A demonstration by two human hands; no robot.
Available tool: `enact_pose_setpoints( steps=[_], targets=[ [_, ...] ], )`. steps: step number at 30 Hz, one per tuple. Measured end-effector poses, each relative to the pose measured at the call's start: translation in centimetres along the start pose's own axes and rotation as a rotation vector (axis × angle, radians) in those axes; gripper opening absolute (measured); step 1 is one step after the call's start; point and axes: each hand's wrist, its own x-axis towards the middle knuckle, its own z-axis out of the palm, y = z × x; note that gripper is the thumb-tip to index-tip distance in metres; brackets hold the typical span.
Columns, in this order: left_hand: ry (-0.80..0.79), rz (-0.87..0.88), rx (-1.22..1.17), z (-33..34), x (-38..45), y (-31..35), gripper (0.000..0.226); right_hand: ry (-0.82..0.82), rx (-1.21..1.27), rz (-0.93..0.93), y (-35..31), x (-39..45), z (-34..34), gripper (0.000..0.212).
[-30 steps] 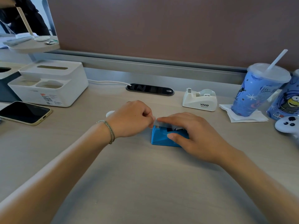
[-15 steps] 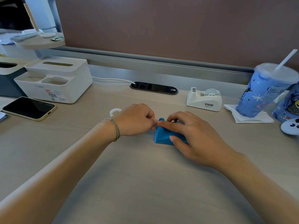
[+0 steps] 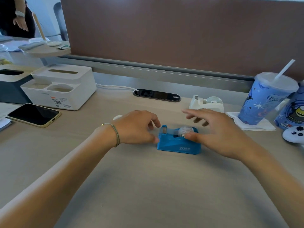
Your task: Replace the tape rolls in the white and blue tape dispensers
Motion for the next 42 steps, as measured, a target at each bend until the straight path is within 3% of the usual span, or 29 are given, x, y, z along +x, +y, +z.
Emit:
enact_pose_setpoints(
  steps=[2, 5, 11, 16, 26, 36, 39, 42],
  targets=[
    [-0.002, 0.031, -0.007, 0.8, 0.1, 0.3, 0.062, -0.12, -0.097, 0.091, 0.5, 0.0, -0.6, 0.072],
    [0.105, 0.067, -0.063, 1.7, 0.5, 0.5, 0.058, -0.203, -0.1, 0.123, 0.8, 0.0, -0.1, 0.064],
    [0.25, 0.103, -0.224, 2.6, 1.5, 0.8, 0.048, -0.111, -0.133, 0.122, 2.0, 0.4, -0.1, 0.063],
    [0.364, 0.146, -0.383, 3.4, 4.7, 3.2, 0.046, 0.065, -0.074, 0.2, 4.9, 0.4, -1.8, 0.062],
    [0.266, 0.186, -0.337, 4.1, 11.2, 6.5, 0.045, 0.127, -0.035, 0.361, 9.1, 0.3, -2.5, 0.067],
    [0.141, 0.12, -0.406, 3.3, 10.3, 5.7, 0.06, 0.076, -0.052, 0.389, 8.7, 0.4, -2.6, 0.068],
    [0.44, 0.153, -0.52, 1.0, 7.6, 6.5, 0.037, 0.219, -0.005, 0.332, 6.3, 0.1, -4.0, 0.053],
    [0.768, 0.354, -0.804, -2.6, 2.8, 8.8, 0.022, 0.437, 0.202, 0.162, 2.3, -0.8, -6.2, 0.027]
  ],
)
